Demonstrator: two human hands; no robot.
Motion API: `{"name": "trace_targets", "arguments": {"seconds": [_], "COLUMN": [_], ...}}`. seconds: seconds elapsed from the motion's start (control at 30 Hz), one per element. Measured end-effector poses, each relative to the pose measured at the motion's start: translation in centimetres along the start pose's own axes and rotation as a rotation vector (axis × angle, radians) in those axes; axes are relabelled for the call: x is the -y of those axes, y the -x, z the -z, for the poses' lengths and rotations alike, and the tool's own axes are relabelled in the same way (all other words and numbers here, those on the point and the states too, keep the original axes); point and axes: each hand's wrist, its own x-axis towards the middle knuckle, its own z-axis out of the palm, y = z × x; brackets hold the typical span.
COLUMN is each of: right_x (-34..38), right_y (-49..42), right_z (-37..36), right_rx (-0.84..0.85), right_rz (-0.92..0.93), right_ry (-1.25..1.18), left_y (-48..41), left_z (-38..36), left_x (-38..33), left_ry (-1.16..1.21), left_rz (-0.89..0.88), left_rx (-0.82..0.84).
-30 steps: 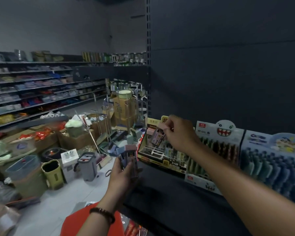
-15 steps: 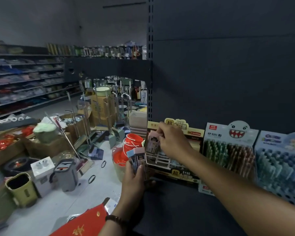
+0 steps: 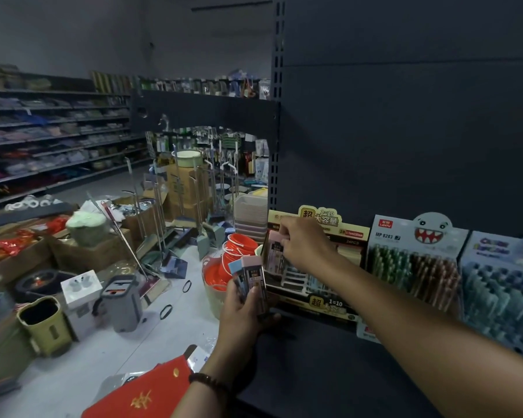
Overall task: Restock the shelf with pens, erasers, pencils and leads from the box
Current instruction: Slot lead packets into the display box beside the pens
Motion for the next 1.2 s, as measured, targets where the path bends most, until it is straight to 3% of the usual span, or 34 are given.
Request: {"name": "trace_targets", "arguments": {"seconds": [0.3,0.47,0.63,0.93,1.07,1.2], "right_x": [-0.8,-0.4,0.5,0.0,-0.9,-1.7], "right_y": [-0.7,0.7,3.0,2.7,1.7,0.7], "right_z": [-2.2,0.0,1.3,3.0,4.8,3.7], "right_rx": [-0.082,-0.125,0.174,0.289,0.135,0.002], "right_rz": [0.073,0.127,0.207,0.207,0.157,0.196], "right_ry": [0.135,-0.046,-0.246,-0.217,-0.29,-0.175], "left_y": [-0.3,-0.3,-0.1,0.0,-0.4,-0.4], "left_z": [0.5,0.5,0.4,1.0,1.7,2.0], "left_x": [0.3,0.6,0.3,-1.1,-0.8,0.5], "left_ry": [0.042,0.056,0.056,-0.032,-0.126,-0.169], "left_rz": [-0.035,-0.058,-0.047,-0.025,-0.072,-0.116], "left_rx": [-0.01,-0.002,0.038,0.088,-0.057,-0.202]}}
